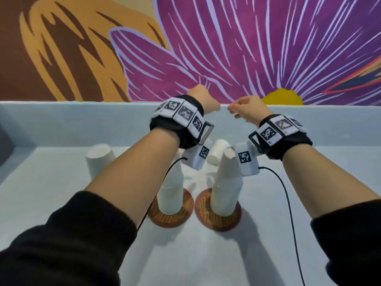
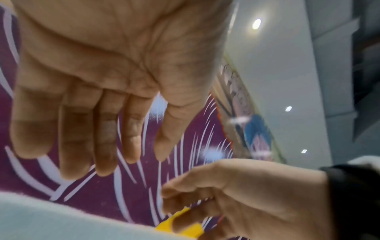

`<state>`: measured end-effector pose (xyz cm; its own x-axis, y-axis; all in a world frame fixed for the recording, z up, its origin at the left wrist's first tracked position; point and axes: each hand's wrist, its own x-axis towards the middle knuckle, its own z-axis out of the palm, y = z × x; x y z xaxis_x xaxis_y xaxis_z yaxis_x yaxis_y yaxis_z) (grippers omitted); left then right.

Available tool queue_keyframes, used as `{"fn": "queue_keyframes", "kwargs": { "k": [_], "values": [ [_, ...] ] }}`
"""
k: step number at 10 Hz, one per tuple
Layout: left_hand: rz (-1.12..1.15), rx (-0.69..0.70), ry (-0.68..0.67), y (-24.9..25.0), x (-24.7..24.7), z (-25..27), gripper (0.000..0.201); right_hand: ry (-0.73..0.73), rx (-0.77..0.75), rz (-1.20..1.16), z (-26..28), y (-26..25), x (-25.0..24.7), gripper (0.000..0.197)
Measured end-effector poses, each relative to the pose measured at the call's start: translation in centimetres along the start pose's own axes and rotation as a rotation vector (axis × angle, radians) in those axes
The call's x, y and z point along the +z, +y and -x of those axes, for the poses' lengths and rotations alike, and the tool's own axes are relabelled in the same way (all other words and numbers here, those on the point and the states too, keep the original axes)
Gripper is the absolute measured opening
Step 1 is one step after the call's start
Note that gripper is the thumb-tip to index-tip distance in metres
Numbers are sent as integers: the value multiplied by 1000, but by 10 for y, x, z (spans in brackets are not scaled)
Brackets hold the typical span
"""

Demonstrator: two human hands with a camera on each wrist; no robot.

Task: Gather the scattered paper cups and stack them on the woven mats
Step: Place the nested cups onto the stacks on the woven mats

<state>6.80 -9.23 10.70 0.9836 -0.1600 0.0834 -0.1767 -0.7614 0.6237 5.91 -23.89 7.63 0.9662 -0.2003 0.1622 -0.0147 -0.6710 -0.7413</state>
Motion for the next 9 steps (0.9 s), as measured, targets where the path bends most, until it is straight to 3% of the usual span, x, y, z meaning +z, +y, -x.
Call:
{"fn": "queue_keyframes", "kwargs": {
  "k": [1, 2, 3, 4, 6, 7, 8, 9],
  "values": [
    [-212, -97, -76, -9, 38, -70, 60, -60, 113, 35, -12, 40, -12, 28],
    [-345, -159, -127, -26, 75, -138, 62, -115, 196, 71, -26, 76, -16, 31],
    [-430, -119, -157, -5, 67, -85, 40, -164, 243, 90, -41, 106, -11, 31],
    [-498, -171, -213, -14, 80, -69, 37, -204, 260, 78, -52, 125, 1, 31],
    [-749, -37, -363, -53, 136, -112, 39, -273, 251, 52, -84, 152, 40, 51],
    [-762, -15, -340, -75, 158, -126, 61, -299, 267, 60, -95, 161, 66, 67],
    [-786, -59, -329, -100, 172, -131, 62, -315, 275, 93, -98, 171, 86, 73],
    [-829, -84, -339, -123, 185, -140, 45, -333, 278, 98, -98, 181, 99, 54]
  ]
}}
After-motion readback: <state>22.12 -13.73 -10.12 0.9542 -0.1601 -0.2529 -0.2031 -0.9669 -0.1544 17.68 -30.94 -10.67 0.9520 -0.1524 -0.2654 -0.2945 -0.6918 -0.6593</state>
